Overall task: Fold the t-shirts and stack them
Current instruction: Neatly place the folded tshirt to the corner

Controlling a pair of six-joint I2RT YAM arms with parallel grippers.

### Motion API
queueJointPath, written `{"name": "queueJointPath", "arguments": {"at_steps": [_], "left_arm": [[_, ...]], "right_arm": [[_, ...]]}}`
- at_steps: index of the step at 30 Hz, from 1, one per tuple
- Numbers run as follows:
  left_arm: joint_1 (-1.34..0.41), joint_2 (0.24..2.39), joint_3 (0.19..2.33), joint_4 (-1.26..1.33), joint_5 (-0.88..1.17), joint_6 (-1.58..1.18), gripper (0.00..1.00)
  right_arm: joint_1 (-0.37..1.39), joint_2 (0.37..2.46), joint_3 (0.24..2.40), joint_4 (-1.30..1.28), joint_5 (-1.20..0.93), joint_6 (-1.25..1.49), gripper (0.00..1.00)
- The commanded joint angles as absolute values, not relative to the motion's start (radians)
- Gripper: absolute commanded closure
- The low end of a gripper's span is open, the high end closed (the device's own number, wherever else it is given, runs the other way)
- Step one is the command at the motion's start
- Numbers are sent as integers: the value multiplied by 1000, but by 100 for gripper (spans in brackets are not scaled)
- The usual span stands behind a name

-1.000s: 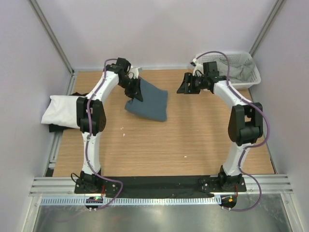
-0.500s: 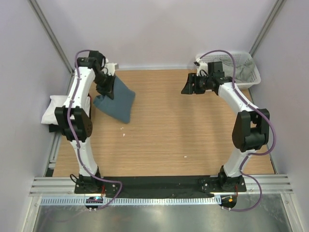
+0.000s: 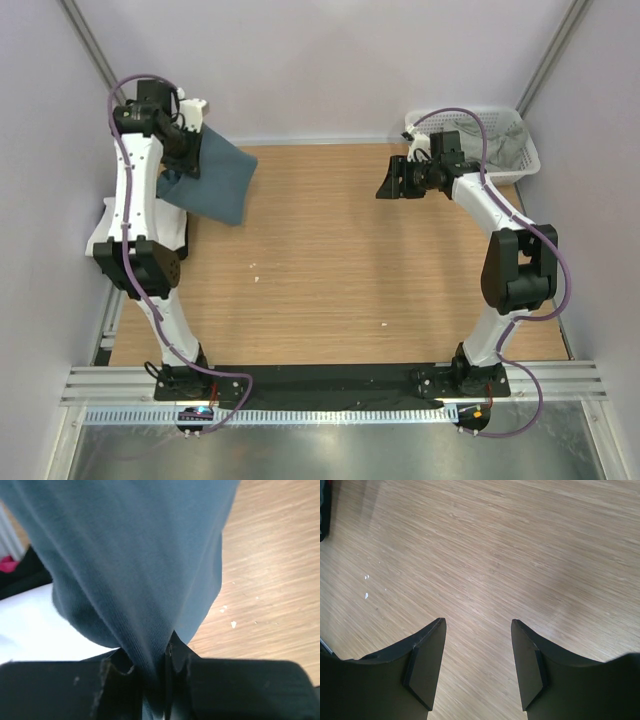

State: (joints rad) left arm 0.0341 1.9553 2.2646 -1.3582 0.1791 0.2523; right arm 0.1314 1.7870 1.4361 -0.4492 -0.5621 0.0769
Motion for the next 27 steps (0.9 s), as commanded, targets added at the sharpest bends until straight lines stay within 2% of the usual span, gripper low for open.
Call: {"name": "queueJointPath", "arguments": {"at_steps": [1,16,27], "left_arm": [[60,1868,2329,-1650,146,307,100],[218,1678,2108,-1661,51,449,100],[373,1744,2057,-1615,101,468,100]], "right_arm": [[126,1769,1442,-417,-566,64,39],[121,1810,1480,-413,-581,89,39],[121,1804,1476,-411,-577,83,39]]}}
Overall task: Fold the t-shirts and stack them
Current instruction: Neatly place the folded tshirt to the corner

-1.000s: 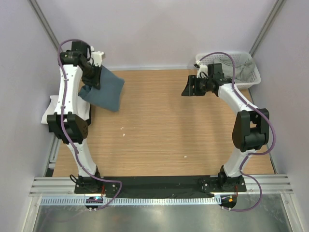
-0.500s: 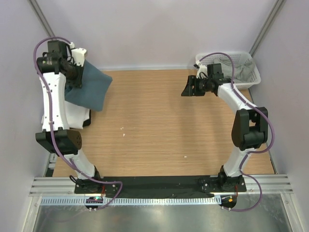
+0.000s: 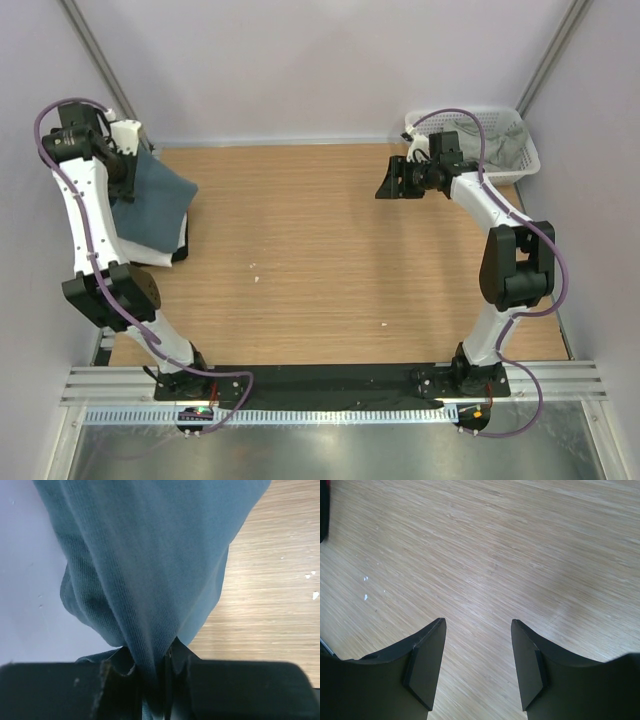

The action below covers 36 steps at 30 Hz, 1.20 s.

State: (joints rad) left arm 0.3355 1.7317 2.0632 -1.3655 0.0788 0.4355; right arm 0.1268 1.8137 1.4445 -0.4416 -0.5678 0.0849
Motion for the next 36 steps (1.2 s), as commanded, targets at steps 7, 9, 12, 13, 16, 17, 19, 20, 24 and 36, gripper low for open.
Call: {"name": "queueJointPath", "arguments": {"at_steps": [7,9,12,13,16,17,19,20,24,36], "left_arm": [[422,1804,1980,-1500,72,466,100],[436,1831,1982,-1474,54,460,100],[448,1864,1993,-1418,9,446,100],[451,1871,1996,-1389,-35,440,100],[454,1893,2003,-1342,-66,414,100],[456,1896,2005,-1335,-77,402,100],[456,1899,2009,-1307,-84,394,100],[457,1899,2006,-1295,-101,388,100],[456,1911,1999,-1252,-159,382,100],[453,1941,2003,-1106,-305,328,50]], "right_arm": [[121,1784,1444,-411,-566,71,39],[123,1776,1439,-408,-568,68,39],[121,1769,1430,-407,-566,66,39],[121,1766,1427,-405,-565,63,39],[121,1759,1417,-405,-564,64,39],[121,1758,1416,-403,-566,64,39],[121,1755,1408,-405,-565,64,39],[121,1755,1407,-403,-565,63,39],[121,1755,1402,-399,-569,68,39],[121,1752,1408,-391,-572,66,39]]}}
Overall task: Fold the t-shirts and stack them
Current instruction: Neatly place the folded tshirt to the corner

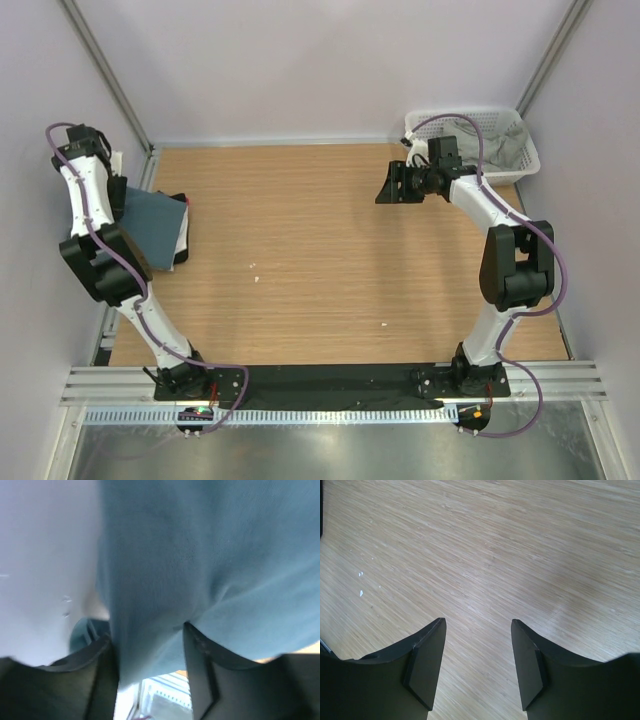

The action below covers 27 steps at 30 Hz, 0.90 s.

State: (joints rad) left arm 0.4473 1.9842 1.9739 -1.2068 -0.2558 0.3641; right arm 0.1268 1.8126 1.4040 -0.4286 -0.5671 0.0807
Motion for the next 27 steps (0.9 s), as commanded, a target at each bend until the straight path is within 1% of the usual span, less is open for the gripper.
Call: {"name": "queueJointPath", "arguments": {"at_steps": [1,3,6,7,8,10,11,14,15,16,17,18,19,20,21,23,24,25,26,27], "left_arm": [[440,1915,1999,-1079,-289,325,48],[411,1841,1971,-996,-276,331,44],[319,1787,1959,-919,-262,359,40],[270,1763,1962,-905,-256,365,33],[244,1749,1960,-882,-261,367,32],[178,1717,1962,-827,-255,368,26],[160,1709,1963,-812,-233,365,1],[118,1686,1947,-776,-163,318,0],[104,1684,1939,-766,-126,264,0],[103,1683,1931,-765,-91,233,0],[101,1677,1909,-767,-54,192,0],[103,1671,1892,-764,57,158,0],[101,1663,1869,-753,110,93,1],[101,1643,1808,-740,159,63,0],[95,1635,1769,-695,237,16,0],[74,1618,1683,-669,227,3,1],[49,1614,1662,-664,207,14,0],[40,1609,1628,-664,134,35,0],[37,1602,1615,-672,103,50,1],[38,1576,1600,-687,71,63,0]], "right_arm": [[123,1750,1407,-391,-571,67,39],[123,1746,1401,-390,-571,66,39],[123,1743,1396,-390,-572,69,39],[121,1743,1394,-390,-571,71,39],[123,1743,1394,-391,-569,72,39],[121,1736,1397,-388,-560,71,39],[121,1733,1397,-388,-555,69,38],[121,1704,1385,-376,-503,55,32],[121,1692,1367,-371,-482,54,29],[121,1665,1353,-347,-430,52,23],[121,1649,1336,-335,-404,52,13],[121,1635,1301,-321,-362,52,11],[123,1605,1278,-284,-300,66,9],[121,1588,1250,-259,-170,89,9],[121,1577,1199,-224,-82,113,6],[120,1543,1152,-203,88,127,6],[118,1531,1120,-199,95,108,6],[114,1522,1111,-212,89,89,6],[100,1508,1105,-230,54,66,6],[92,1502,1115,-256,-48,40,6]]}}
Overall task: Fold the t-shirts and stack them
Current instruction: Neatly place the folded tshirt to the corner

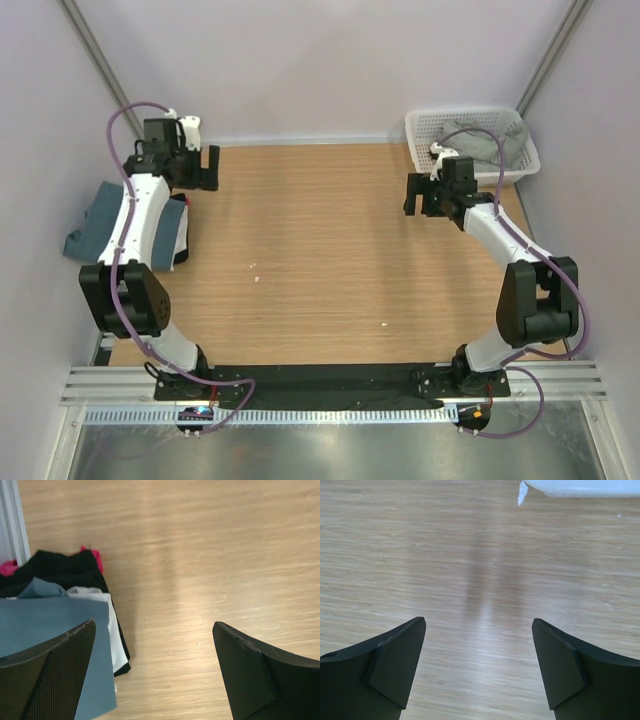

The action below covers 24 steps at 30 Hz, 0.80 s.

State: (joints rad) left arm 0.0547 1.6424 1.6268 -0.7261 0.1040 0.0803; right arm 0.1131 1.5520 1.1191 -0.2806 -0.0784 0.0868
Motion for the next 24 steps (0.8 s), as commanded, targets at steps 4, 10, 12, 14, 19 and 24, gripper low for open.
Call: {"name": "queueJointPath", "arguments": {"at_steps": [4,10,12,14,19,24], "left_arm": [[46,1497,1468,-672,-142,175,0],[58,1486,1350,-620,-426,294,0],[58,1479,1330,-591,-492,314,1],[58,1463,1298,-548,-528,330,0],[60,1479,1246,-457,-649,487,9],[83,1497,1213,-313,-727,635,100]], "right_arm": [[42,1454,1114,-327,-250,17,6],[-28,1448,1085,-328,-327,58,6],[-40,1456,1085,-330,-336,69,6],[-54,1462,1089,-330,-357,72,6],[-60,1466,1092,-327,-399,77,6],[-61,1470,1086,-324,-405,78,7]]}}
